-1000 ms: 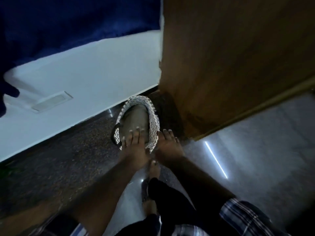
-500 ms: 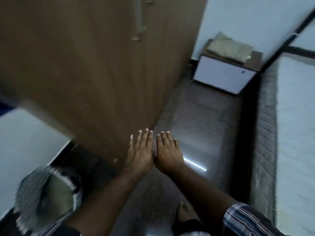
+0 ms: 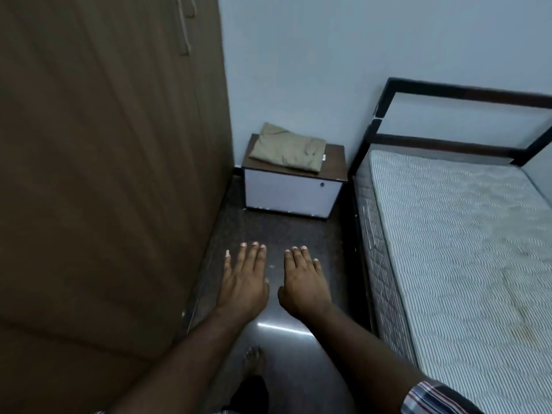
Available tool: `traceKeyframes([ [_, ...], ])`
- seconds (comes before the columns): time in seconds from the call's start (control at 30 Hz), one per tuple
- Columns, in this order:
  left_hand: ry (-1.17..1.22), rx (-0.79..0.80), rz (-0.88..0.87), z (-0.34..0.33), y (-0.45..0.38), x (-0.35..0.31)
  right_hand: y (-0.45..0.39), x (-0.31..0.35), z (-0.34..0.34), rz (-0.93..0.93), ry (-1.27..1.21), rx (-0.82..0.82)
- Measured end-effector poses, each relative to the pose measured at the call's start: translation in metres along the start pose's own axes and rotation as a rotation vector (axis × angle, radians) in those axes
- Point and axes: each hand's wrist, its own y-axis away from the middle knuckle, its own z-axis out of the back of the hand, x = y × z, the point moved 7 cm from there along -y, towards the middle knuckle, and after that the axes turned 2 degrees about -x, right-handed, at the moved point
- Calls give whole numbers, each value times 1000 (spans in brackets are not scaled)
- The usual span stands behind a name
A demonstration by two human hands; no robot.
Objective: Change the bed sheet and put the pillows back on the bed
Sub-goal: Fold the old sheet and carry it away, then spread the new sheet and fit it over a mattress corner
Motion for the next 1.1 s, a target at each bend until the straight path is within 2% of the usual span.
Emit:
traceKeyframes([
  [0.3,54,82,-50,13,-305,6,-269,-80,62,-152,-108,-3],
  [0.47,136,161,-12,-27,-474,12,-433,-164,60,-256,-169,8],
  [0.53,204,191,50,-58,-549,17,-507,-207,45,-328,-291,25],
  [0.63,340,241,220,-120,-660,28,-621,-276,6,-445,-507,76],
  [0.8,725,321,711,-220,-781,51,-747,-365,-66,-673,-696,133],
  [0.87,970,434,976,-259,-805,51,-774,-385,-90,-747,-747,164],
  [0.93,1315,541,1266,-289,-812,43,-790,-397,-108,-815,-823,153],
  [0.97,1427,537,1353,-299,-816,41,-794,-400,-113,-850,-886,129],
  [1.03,1541,527,1427,-302,-828,38,-800,-401,-112,-920,-1014,69],
  [1.1,1552,540,1441,-288,-836,37,-806,-396,-106,-950,-1118,53],
])
